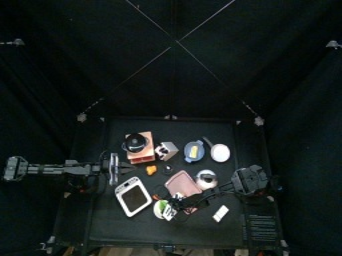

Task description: Place starfruit on small plate

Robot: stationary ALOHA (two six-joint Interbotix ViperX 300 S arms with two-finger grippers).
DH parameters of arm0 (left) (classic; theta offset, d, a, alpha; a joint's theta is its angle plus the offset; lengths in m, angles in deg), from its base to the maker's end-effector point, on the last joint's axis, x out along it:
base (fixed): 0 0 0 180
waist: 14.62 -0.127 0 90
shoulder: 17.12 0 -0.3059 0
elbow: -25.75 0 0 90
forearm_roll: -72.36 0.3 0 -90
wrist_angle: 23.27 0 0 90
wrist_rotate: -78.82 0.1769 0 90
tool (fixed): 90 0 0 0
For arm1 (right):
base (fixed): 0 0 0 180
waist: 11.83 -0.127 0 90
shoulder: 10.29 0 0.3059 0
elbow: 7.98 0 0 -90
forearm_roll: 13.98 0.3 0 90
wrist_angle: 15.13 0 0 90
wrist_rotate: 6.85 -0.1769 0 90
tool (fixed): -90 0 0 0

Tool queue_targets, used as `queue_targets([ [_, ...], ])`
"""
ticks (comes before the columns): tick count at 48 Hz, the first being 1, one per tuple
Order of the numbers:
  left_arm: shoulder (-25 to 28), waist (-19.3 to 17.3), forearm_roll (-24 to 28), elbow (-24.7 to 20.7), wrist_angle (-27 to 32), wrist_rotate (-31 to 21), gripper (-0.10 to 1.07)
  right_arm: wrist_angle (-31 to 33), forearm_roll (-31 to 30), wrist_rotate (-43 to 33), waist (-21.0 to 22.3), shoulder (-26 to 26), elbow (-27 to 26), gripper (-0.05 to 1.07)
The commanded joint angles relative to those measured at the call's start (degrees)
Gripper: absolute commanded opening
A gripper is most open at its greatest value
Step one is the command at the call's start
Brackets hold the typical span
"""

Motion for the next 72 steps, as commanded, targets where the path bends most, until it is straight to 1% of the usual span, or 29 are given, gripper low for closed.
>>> queue_targets([
  [1,0.1,-0.2,0.0,-0.7,-0.5,0.1,0.52,1.0,0.0,0.0,-0.1,-1.3,-1.8,0.83],
  [7,0.1,-0.2,0.0,-0.6,-0.5,0.1,0.52,1.0,0.0,0.0,-0.2,-1.2,-2.0,0.84],
  [23,0.1,-0.2,0.0,-0.7,-0.5,0.1,0.52,1.1,-0.1,0.0,-0.6,-0.3,-3.0,0.98],
  [34,0.1,-0.2,0.0,-0.7,-0.4,0.1,0.52,1.6,0.0,0.0,-0.6,-0.8,-3.3,0.98],
  [43,0.1,-0.1,0.0,-0.7,-0.5,0.1,0.52,1.9,0.0,0.0,-0.6,-2.4,-3.1,0.98],
  [72,0.1,-0.4,0.2,-0.7,-0.5,0.1,0.52,3.3,-0.1,0.1,0.4,-3.3,-2.3,0.98],
])
